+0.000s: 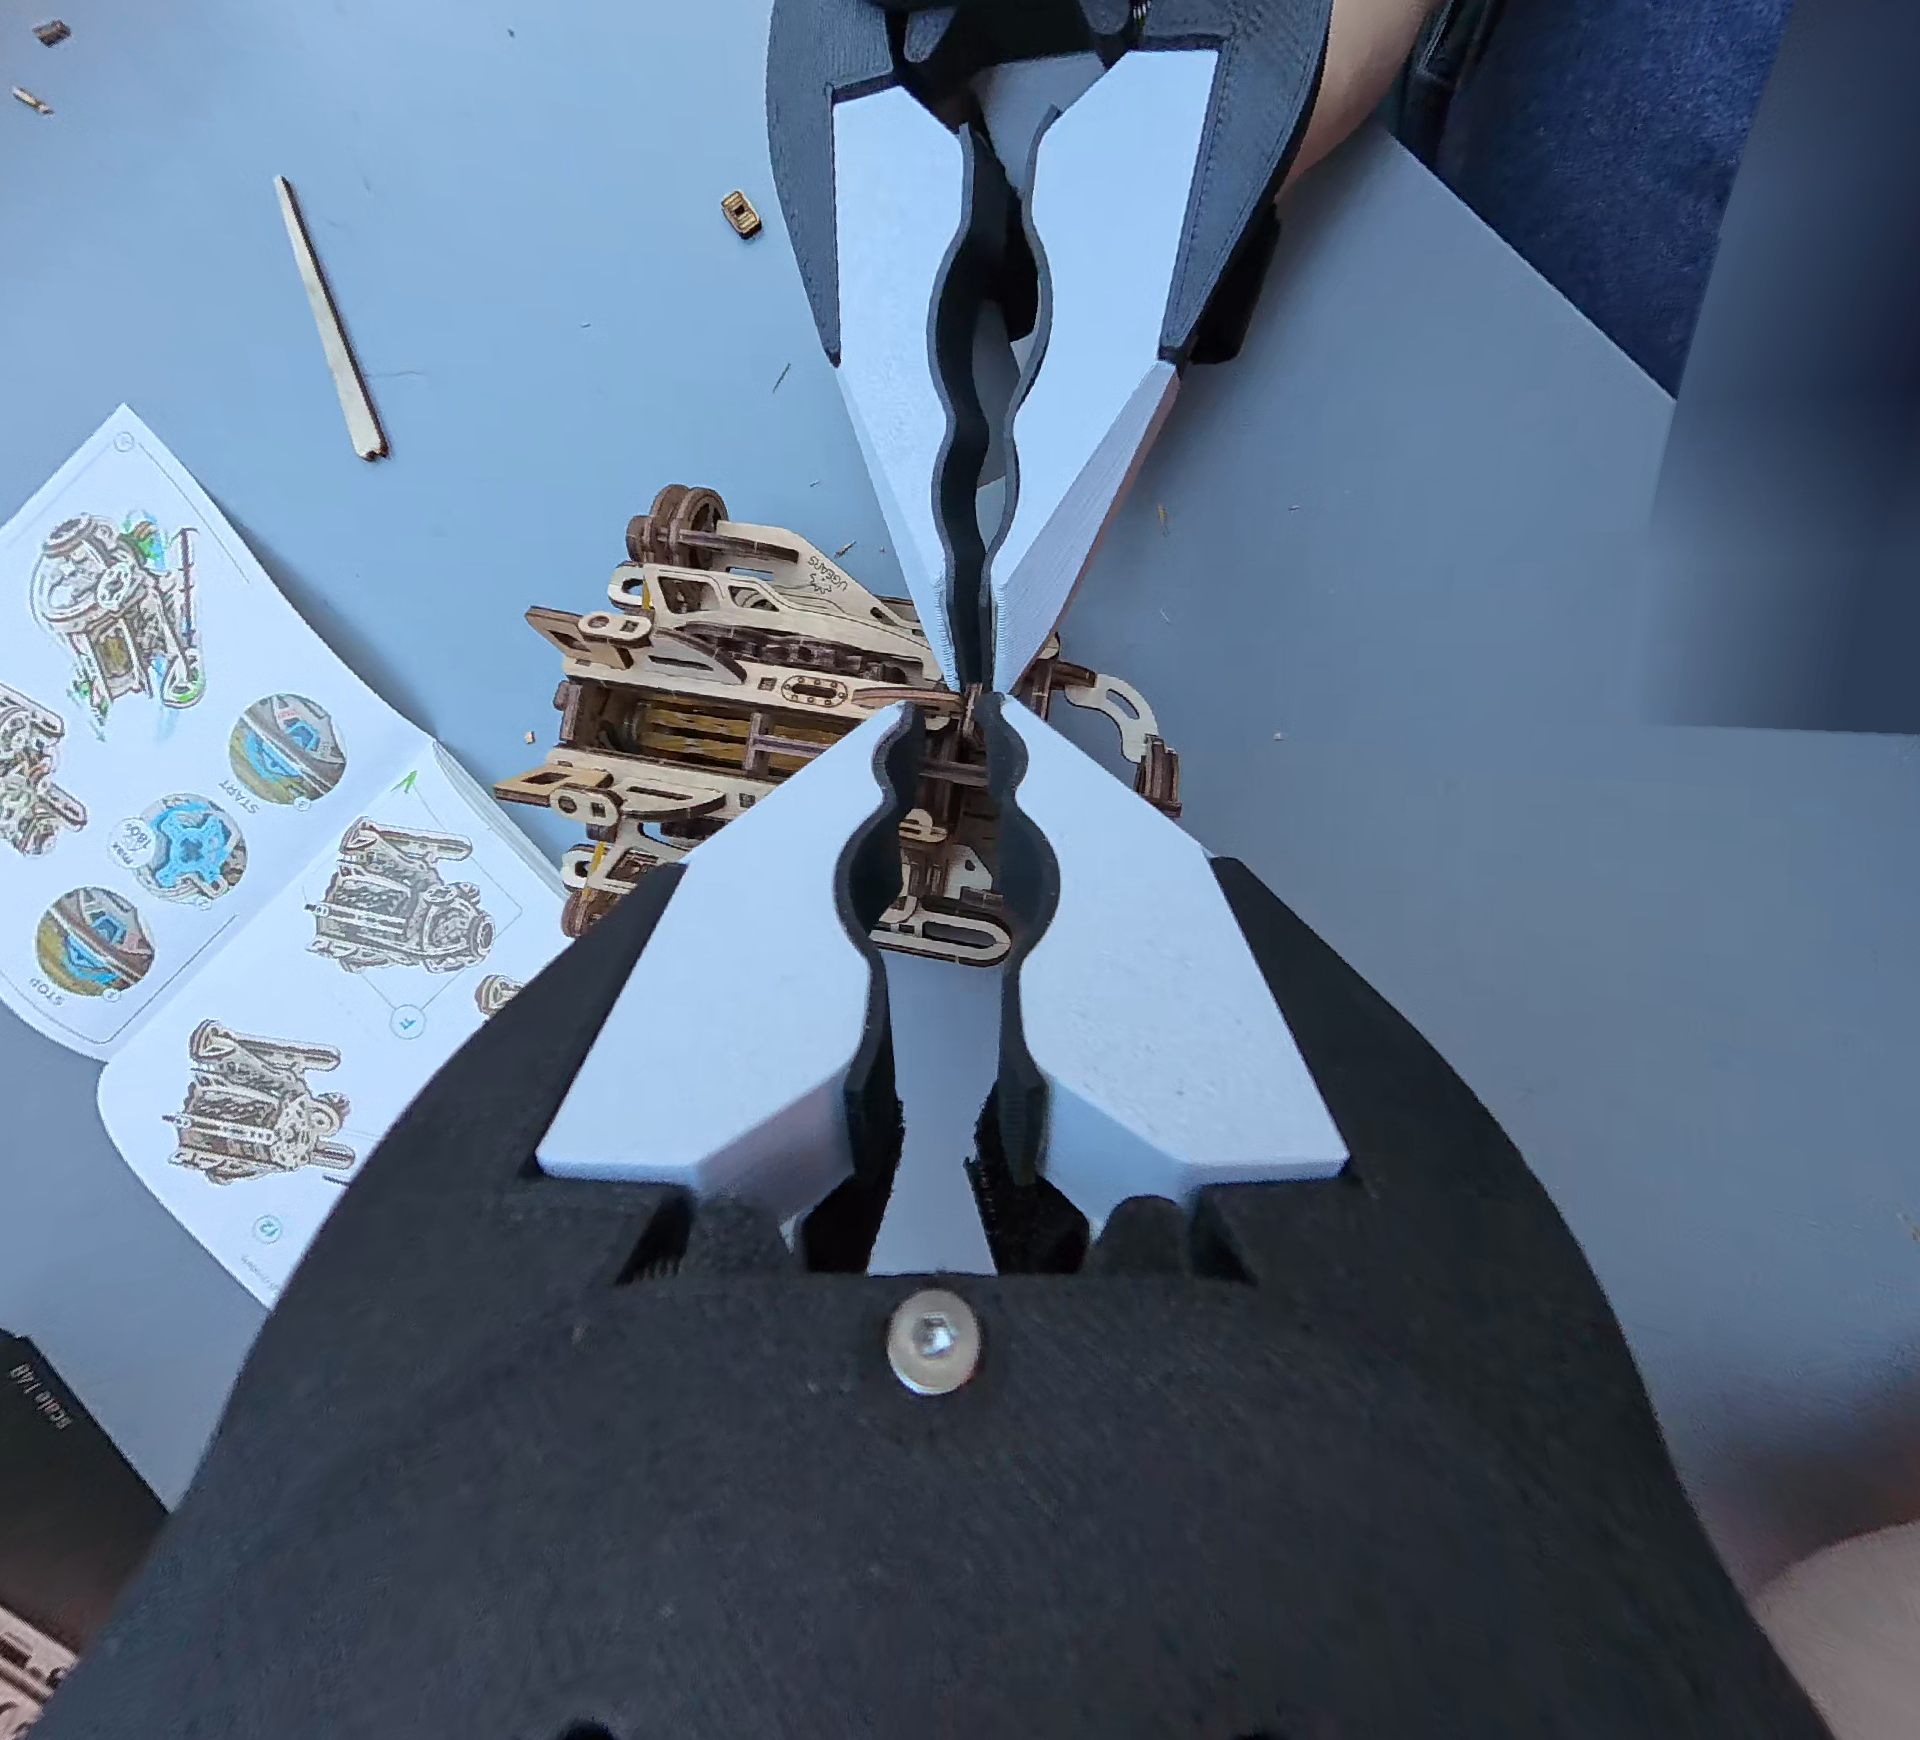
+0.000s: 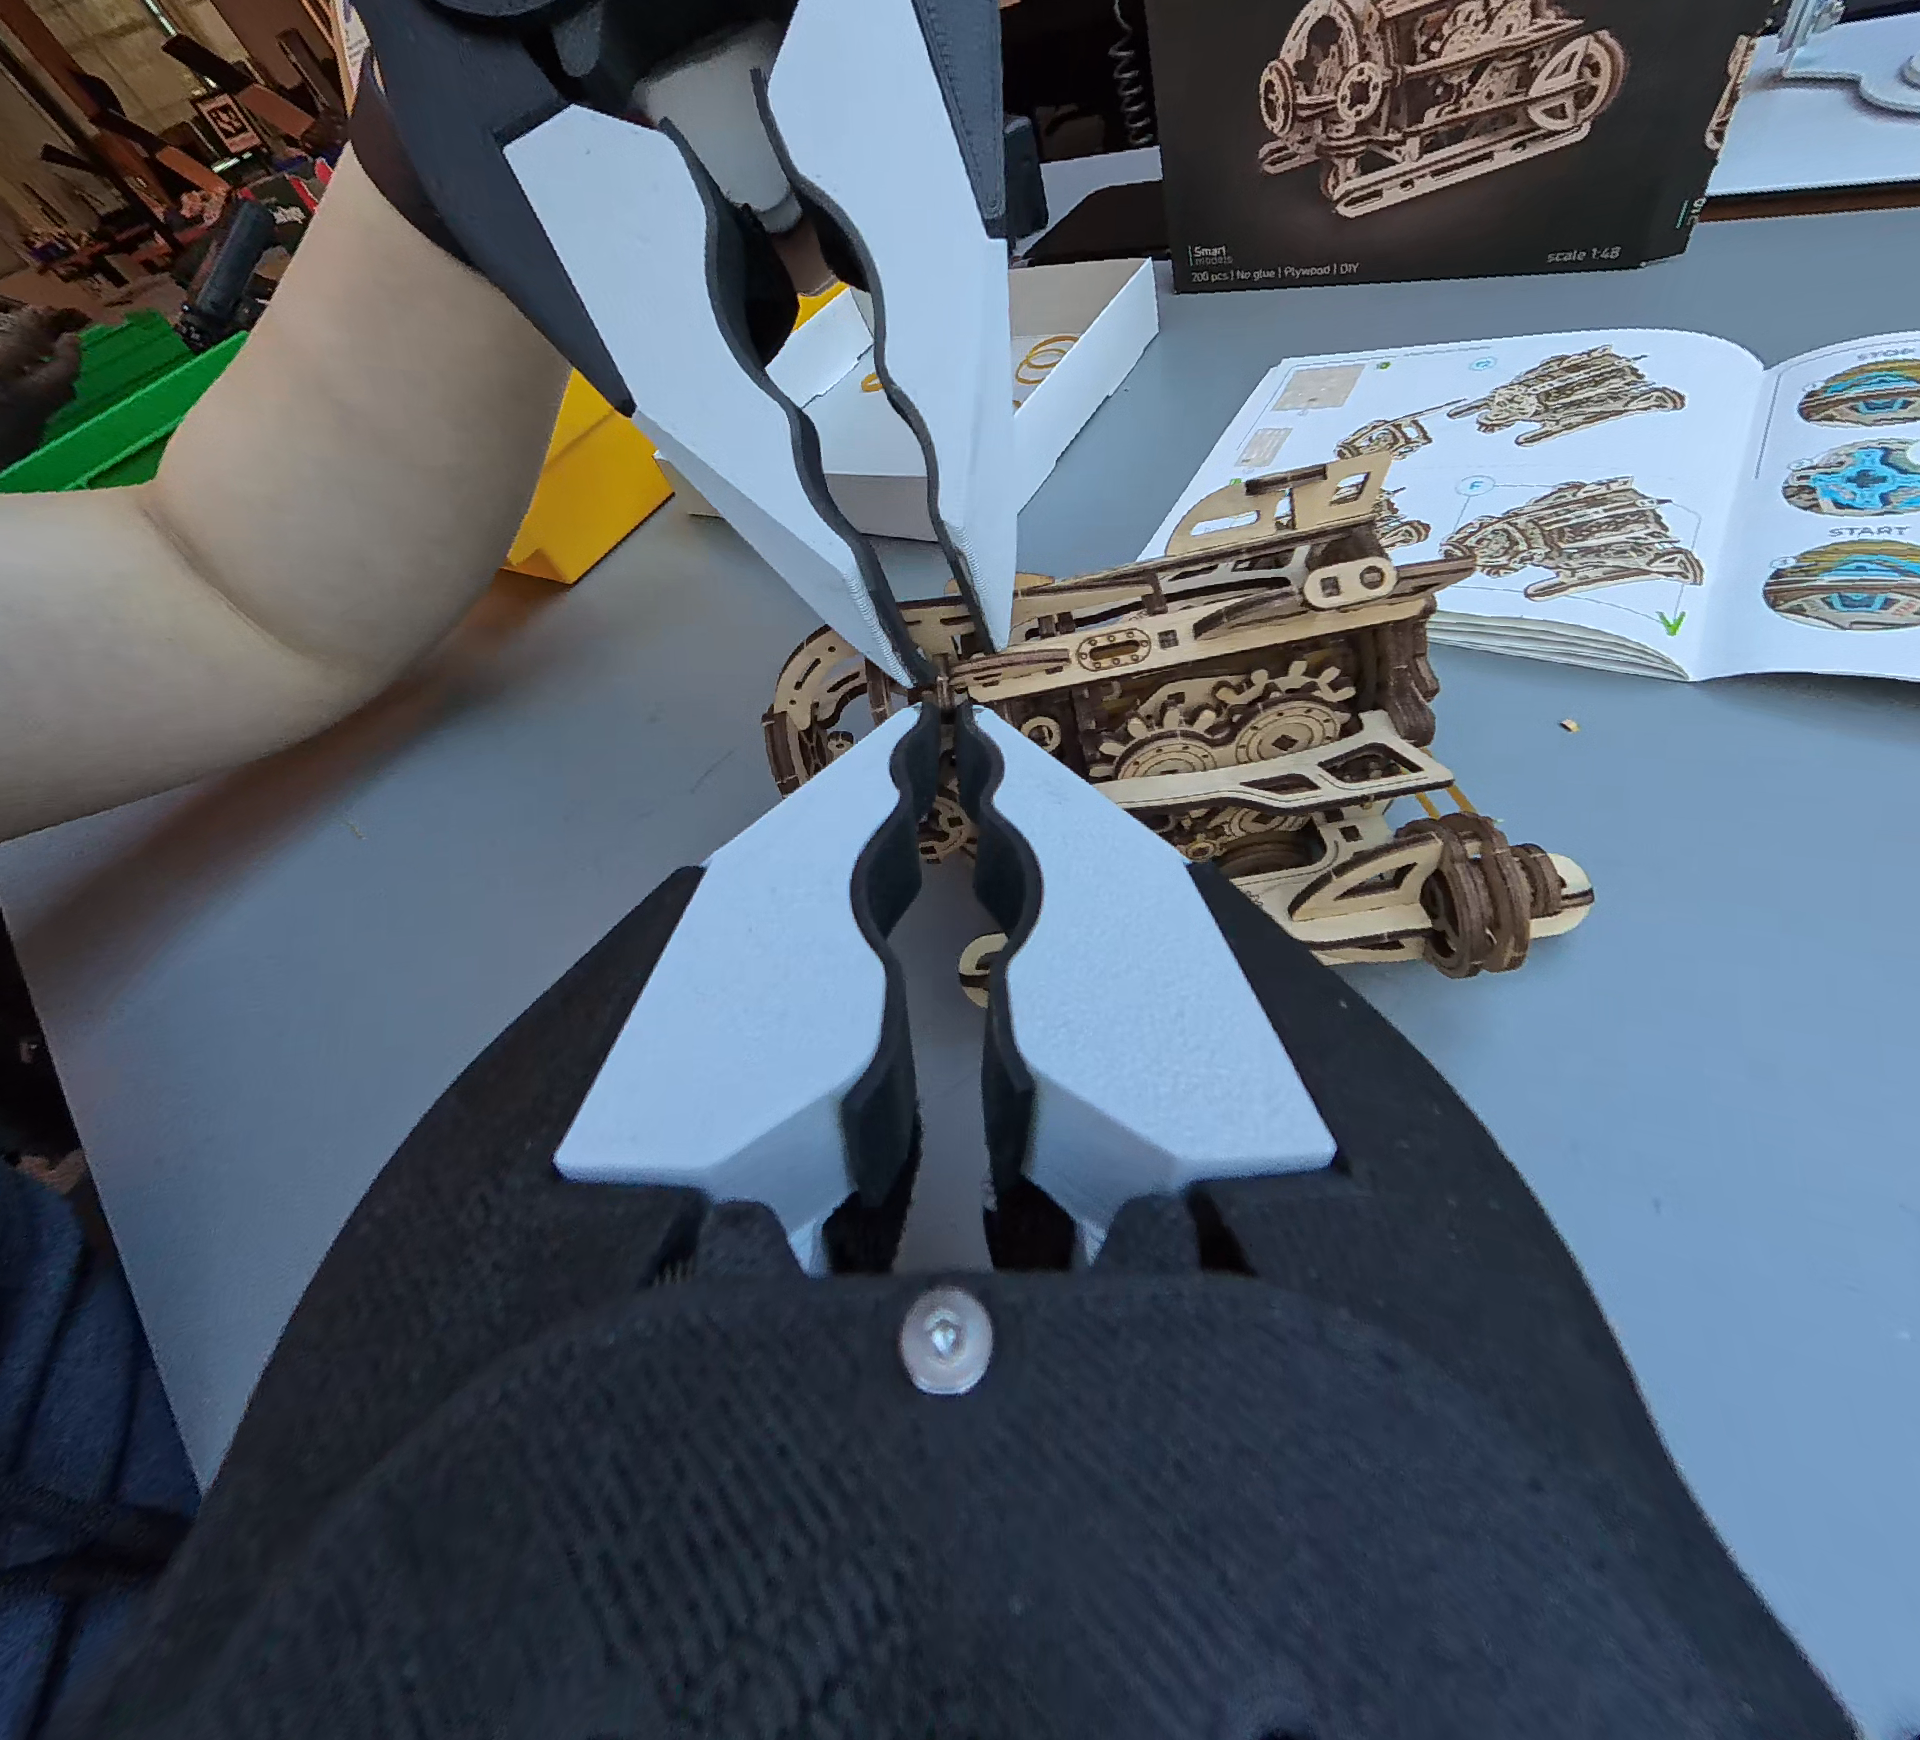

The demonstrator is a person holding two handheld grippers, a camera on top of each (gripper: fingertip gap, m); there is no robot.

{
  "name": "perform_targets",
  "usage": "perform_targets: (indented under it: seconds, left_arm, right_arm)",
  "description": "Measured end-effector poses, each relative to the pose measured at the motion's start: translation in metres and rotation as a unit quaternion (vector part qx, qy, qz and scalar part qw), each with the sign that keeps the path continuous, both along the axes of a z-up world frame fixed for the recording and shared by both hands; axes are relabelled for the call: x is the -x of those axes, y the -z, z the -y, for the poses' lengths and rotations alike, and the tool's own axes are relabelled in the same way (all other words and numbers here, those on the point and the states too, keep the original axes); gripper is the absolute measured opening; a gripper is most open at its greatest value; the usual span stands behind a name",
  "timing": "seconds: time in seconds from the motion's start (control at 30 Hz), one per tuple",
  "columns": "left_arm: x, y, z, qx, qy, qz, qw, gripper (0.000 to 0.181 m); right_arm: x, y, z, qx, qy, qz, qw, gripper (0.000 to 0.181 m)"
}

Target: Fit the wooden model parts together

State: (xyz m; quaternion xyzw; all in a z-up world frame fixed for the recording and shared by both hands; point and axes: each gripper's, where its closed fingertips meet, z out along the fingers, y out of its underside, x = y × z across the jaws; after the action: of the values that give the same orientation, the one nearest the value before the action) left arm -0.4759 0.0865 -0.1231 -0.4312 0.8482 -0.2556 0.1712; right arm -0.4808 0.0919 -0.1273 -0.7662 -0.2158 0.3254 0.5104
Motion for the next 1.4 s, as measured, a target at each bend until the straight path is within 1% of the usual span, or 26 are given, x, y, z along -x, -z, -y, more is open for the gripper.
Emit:
perform_targets:
  seconds: [0.1,0.23,0.43,0.63,0.9,1.2,1.4]
  left_arm:
    - [-0.001,-0.001,-0.002,-0.005,-0.001,0.001,1.0,0.013]
    - [-0.004,-0.006,-0.01,-0.013,-0.019,0.009,1.0,0.017]
    - [-0.006,-0.006,-0.013,0.015,-0.027,-0.006,0.999,0.022]
    - [-0.003,-0.003,-0.008,0.018,-0.012,-0.015,1.0,0.02]
    - [-0.003,0.002,-0.005,-0.011,0.006,-0.015,1.0,0.017]
    - [-0.001,0.003,-0.003,-0.021,0.012,0.011,1.0,0.016]
    - [-0.001,0.003,-0.003,-0.021,0.013,0.023,0.999,0.015]
  right_arm:
    - [-0.001,0.0,-0.001,-0.002,0.002,0.001,1.0,0.001]
    - [-0.002,-0.002,-0.002,-0.003,0.006,-0.001,1.0,0.001]
    - [-0.002,-0.002,-0.002,-0.001,0.007,-0.004,1.0,0.001]
    - [-0.001,-0.001,-0.002,0.0,0.006,0.001,1.0,0.001]
    - [-0.001,0.001,-0.001,0.005,0.005,-0.003,1.0,0.001]
    - [0.0,0.002,-0.001,-0.039,0.017,0.037,0.998,0.001]
    - [0.0,0.002,0.0,-0.054,0.023,0.044,0.997,0.001]
